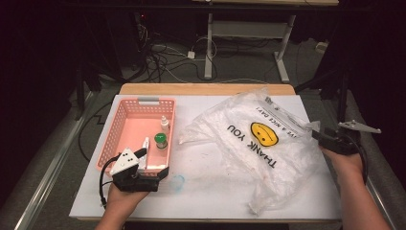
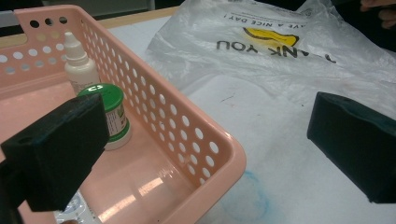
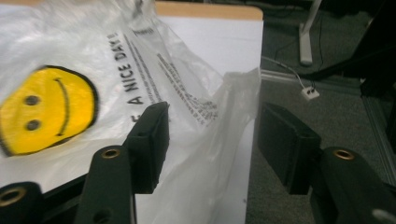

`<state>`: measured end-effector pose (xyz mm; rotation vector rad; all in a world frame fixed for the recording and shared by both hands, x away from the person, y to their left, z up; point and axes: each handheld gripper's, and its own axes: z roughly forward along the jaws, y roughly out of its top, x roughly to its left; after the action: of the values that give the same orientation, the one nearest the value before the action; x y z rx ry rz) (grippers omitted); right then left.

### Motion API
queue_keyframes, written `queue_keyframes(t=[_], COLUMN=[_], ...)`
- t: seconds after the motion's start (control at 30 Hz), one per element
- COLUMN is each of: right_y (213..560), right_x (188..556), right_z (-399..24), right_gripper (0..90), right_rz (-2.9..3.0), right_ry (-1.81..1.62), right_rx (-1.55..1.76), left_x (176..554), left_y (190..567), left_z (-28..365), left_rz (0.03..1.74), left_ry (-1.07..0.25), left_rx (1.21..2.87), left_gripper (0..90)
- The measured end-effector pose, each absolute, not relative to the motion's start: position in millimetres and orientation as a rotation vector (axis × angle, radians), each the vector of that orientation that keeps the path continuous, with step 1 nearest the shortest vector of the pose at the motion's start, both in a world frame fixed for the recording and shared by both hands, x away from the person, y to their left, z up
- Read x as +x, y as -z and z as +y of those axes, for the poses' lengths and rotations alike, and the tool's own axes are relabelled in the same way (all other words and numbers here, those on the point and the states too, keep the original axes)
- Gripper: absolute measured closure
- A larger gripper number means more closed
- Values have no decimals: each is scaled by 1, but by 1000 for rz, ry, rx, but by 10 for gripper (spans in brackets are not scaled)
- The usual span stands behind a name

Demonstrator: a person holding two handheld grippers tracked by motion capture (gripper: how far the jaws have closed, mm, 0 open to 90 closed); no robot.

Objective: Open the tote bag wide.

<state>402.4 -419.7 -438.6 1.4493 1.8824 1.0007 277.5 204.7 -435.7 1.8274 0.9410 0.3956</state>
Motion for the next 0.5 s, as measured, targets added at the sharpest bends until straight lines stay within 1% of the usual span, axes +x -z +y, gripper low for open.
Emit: queue_keyframes(t=[0.03, 0.1, 0.17, 0.2, 0.3, 0.33, 0.37, 0.43, 0.47, 0.5], right_y=[439, 429, 428, 430, 435, 435, 437, 442, 444, 448], right_x=[402, 379, 372, 359, 344, 344, 339, 333, 331, 328], right_z=[-420, -418, -417, -410, -401, -401, -397, -389, -384, -376], right_gripper=[441, 418, 402, 348, 273, 273, 241, 145, 118, 54], right_rz=[1882, 1877, 1876, 1895, 1918, 1918, 1928, 1961, 1976, 2005], right_ry=[-1001, -1036, -1061, -1099, -1127, -1127, -1136, -1155, -1155, -1146], right_rx=[1449, 1395, 1385, 1363, 1324, 1324, 1312, 1299, 1290, 1273], left_x=[278, 278, 278, 278, 278, 278, 278, 278, 278, 278], left_y=[436, 436, 437, 437, 437, 437, 437, 437, 437, 438], left_z=[205, 206, 207, 208, 209, 209, 210, 210, 210, 211], left_rz=[941, 944, 951, 953, 956, 958, 960, 964, 968, 971], left_ry=[-394, -397, -397, -397, -403, -404, -406, -406, -403, -401], left_rx=[1827, 1826, 1825, 1823, 1824, 1825, 1828, 1831, 1832, 1832], left_gripper=[0, 0, 0, 0, 0, 0, 0, 0, 0, 0])
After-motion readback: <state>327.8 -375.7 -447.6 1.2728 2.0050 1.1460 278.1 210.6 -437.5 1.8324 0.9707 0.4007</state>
